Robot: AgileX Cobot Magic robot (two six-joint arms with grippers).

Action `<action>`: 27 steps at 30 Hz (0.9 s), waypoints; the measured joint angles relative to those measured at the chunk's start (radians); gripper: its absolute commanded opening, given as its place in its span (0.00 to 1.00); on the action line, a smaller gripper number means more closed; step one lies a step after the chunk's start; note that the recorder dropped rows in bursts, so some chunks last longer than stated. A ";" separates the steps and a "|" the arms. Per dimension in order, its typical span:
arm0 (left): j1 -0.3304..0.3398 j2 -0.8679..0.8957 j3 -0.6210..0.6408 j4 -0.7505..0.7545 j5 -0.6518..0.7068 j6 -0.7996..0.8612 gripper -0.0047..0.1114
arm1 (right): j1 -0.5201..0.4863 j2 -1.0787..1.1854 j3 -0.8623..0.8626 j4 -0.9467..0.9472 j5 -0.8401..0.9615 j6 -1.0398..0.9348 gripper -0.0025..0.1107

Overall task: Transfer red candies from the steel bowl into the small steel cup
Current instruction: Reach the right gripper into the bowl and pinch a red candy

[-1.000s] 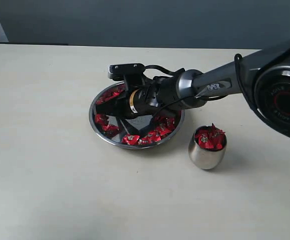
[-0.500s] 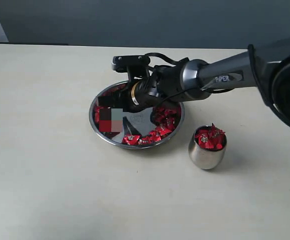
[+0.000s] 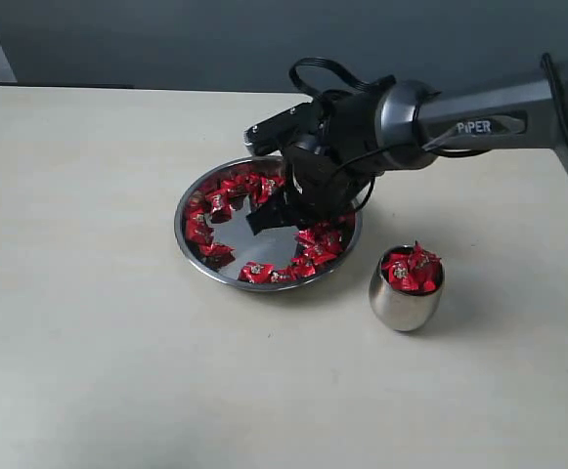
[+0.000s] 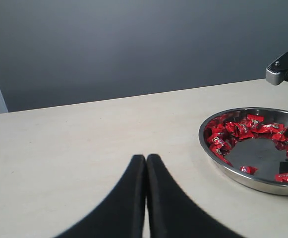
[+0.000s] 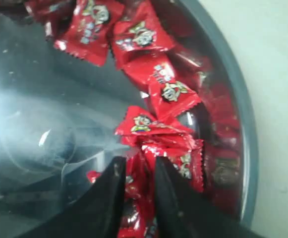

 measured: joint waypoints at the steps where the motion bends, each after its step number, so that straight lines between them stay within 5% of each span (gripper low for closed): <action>1: 0.000 0.000 0.000 0.000 0.000 0.000 0.06 | 0.000 -0.001 0.000 0.017 -0.002 -0.029 0.40; 19: 0.000 0.000 0.000 0.000 0.000 0.000 0.06 | 0.002 0.038 0.000 0.100 -0.016 -0.080 0.35; 24: 0.000 0.000 0.000 0.000 0.000 0.000 0.06 | 0.002 0.036 0.000 0.107 -0.027 -0.082 0.04; 27: 0.000 0.000 0.000 0.000 0.000 0.000 0.06 | 0.002 0.010 0.000 0.107 -0.025 -0.082 0.02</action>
